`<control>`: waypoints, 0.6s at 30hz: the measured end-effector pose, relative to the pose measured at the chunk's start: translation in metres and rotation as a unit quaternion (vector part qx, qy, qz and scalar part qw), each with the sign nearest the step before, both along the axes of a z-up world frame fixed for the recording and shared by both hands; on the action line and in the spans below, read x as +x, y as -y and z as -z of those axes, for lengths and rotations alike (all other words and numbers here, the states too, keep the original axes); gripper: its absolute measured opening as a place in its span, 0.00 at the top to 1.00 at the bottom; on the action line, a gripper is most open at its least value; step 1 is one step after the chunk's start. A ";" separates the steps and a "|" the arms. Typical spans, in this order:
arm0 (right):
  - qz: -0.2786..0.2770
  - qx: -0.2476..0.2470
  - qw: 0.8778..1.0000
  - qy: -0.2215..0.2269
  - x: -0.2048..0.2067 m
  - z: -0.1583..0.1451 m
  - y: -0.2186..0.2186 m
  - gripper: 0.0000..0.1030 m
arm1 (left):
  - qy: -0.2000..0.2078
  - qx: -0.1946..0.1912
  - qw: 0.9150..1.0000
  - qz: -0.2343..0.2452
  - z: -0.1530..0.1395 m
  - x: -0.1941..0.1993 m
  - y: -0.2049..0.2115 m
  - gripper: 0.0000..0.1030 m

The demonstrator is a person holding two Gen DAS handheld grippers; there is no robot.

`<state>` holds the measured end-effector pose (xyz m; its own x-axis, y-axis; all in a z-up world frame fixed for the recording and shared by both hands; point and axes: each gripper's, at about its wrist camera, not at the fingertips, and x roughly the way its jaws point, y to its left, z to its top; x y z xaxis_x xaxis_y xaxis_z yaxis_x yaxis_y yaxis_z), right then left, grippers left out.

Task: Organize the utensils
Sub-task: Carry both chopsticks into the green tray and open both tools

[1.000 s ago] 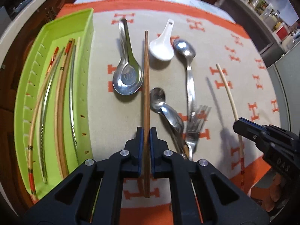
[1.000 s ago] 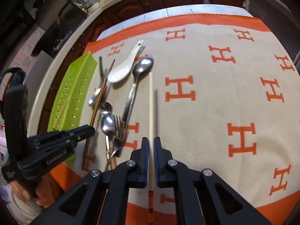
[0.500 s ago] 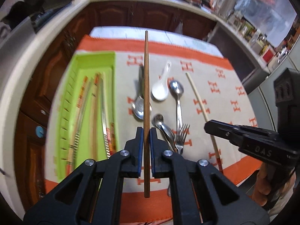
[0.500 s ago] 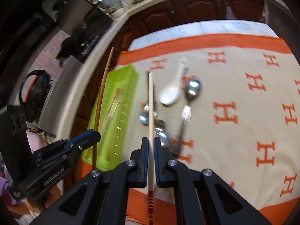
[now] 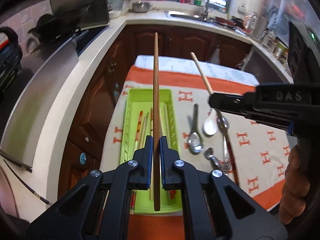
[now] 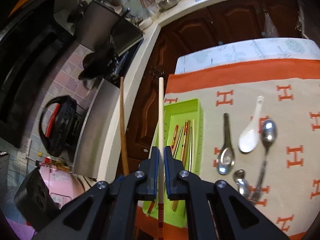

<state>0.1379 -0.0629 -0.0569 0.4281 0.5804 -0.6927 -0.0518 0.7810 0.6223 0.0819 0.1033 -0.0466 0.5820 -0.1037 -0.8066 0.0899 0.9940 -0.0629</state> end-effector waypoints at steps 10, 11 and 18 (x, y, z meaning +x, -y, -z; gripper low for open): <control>-0.007 -0.045 0.998 -0.042 0.022 0.055 -0.040 0.94 | -0.054 0.021 0.998 -0.008 0.068 0.028 -0.004 0.96; -0.008 -0.048 0.998 -0.043 0.024 0.058 -0.041 0.94 | -0.057 0.023 0.998 -0.008 0.073 0.030 -0.004 0.96; -0.019 -0.064 0.997 -0.042 0.027 0.063 -0.049 0.93 | -0.071 0.029 0.997 -0.020 0.089 0.035 -0.004 0.73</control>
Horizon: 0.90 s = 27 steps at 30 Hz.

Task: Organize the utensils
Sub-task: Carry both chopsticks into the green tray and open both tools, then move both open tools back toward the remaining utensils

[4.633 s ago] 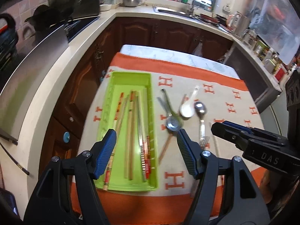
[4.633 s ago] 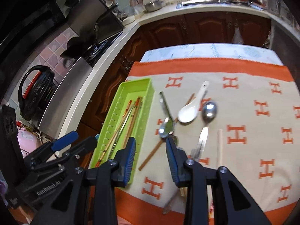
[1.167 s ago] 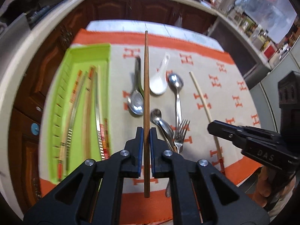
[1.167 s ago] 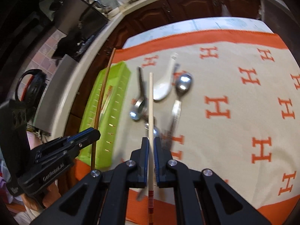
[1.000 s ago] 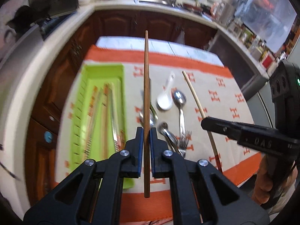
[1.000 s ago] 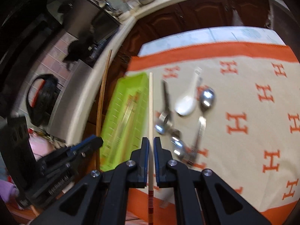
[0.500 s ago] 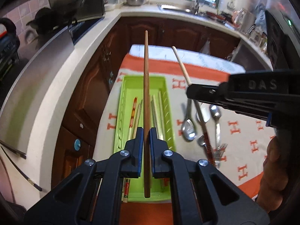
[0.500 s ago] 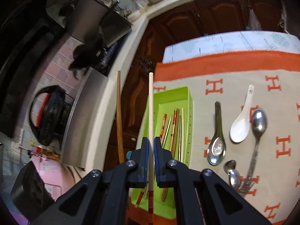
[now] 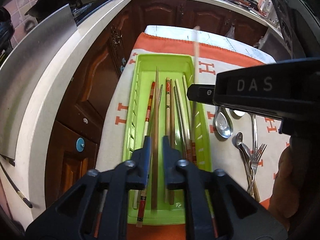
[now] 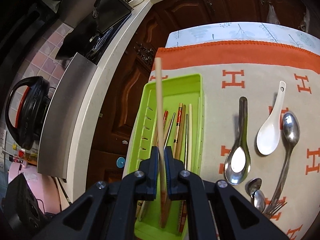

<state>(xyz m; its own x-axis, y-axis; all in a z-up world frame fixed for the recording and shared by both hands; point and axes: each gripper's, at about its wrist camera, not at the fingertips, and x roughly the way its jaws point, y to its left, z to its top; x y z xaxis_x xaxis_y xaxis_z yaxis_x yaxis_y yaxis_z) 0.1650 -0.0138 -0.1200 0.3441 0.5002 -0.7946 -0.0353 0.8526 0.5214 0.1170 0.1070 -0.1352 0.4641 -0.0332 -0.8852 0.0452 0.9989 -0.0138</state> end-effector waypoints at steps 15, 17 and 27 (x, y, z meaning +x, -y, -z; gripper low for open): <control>0.005 -0.014 1.000 0.017 -0.014 -0.011 0.013 0.85 | 0.015 -0.004 1.000 -0.018 -0.012 -0.006 -0.004 0.48; 0.003 -0.014 1.000 0.023 -0.018 -0.015 0.015 0.84 | 0.016 -0.003 1.000 -0.021 -0.014 -0.008 -0.004 0.48; 0.006 -0.007 0.999 0.049 -0.037 -0.036 0.035 0.84 | 0.031 0.005 0.999 -0.019 -0.033 -0.020 0.006 0.48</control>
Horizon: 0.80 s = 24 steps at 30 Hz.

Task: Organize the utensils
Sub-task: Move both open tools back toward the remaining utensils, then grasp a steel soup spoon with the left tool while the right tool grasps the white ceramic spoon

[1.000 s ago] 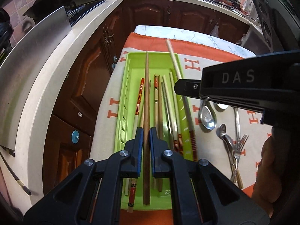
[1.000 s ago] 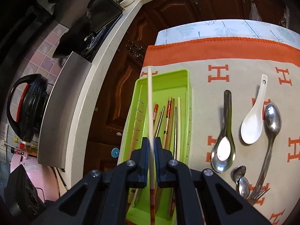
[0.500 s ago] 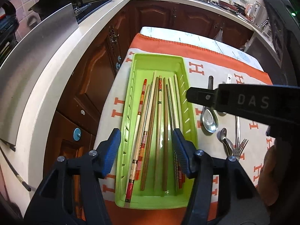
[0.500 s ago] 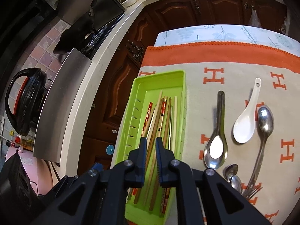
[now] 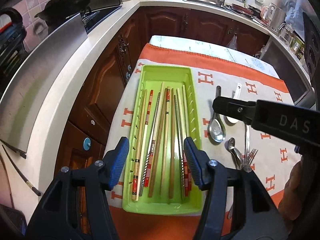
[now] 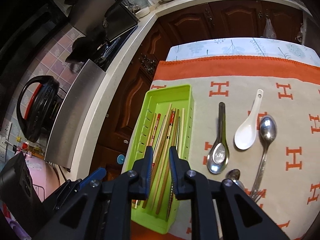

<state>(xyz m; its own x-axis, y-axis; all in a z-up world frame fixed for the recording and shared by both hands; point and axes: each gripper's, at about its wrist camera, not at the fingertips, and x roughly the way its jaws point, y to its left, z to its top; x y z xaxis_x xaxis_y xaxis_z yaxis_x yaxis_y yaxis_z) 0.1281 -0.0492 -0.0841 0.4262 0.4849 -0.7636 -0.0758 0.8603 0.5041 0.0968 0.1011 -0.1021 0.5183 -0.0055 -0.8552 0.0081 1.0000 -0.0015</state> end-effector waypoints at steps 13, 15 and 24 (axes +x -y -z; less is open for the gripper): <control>0.010 -0.029 0.999 0.037 -0.030 -0.036 0.062 0.84 | 0.012 0.005 1.000 0.028 -0.036 -0.010 0.040 0.48; 0.014 -0.040 0.998 0.045 -0.033 -0.044 0.074 0.84 | 0.019 0.009 0.999 0.037 -0.045 -0.012 0.050 0.48; 0.035 -0.094 0.992 0.071 -0.041 -0.074 0.128 0.81 | 0.038 0.030 0.996 0.080 -0.073 -0.013 0.095 0.48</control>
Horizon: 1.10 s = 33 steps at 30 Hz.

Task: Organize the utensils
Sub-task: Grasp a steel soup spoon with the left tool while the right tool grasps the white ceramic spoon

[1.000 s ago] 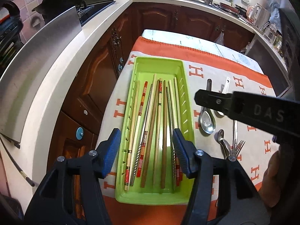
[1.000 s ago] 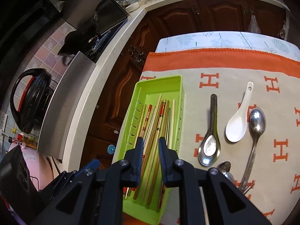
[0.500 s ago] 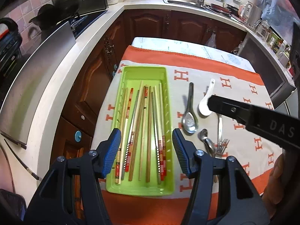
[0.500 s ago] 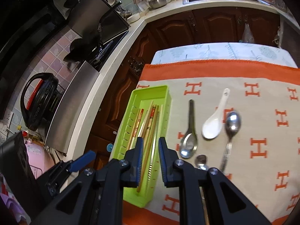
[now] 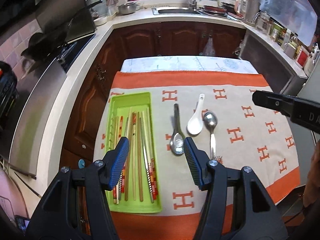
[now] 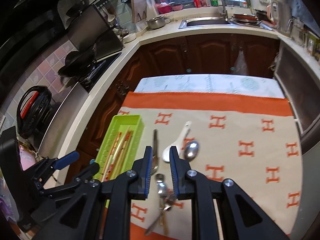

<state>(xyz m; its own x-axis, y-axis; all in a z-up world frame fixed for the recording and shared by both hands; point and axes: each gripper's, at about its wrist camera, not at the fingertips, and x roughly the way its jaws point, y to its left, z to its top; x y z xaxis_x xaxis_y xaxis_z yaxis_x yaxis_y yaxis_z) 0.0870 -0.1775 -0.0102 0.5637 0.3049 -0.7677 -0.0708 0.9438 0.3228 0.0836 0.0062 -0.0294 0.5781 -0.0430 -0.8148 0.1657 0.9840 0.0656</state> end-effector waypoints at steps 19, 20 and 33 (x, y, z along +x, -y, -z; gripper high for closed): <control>0.007 0.038 0.994 -0.098 0.038 0.062 0.032 0.76 | -0.078 -0.056 0.995 0.027 0.044 0.075 0.028 0.48; 0.002 0.040 0.994 -0.106 0.040 0.070 0.030 0.76 | -0.083 -0.055 0.995 0.027 0.051 0.078 0.028 0.48; -0.011 0.106 0.982 -0.156 0.093 0.141 0.012 0.76 | -0.148 -0.025 0.987 0.062 0.150 0.124 0.034 0.62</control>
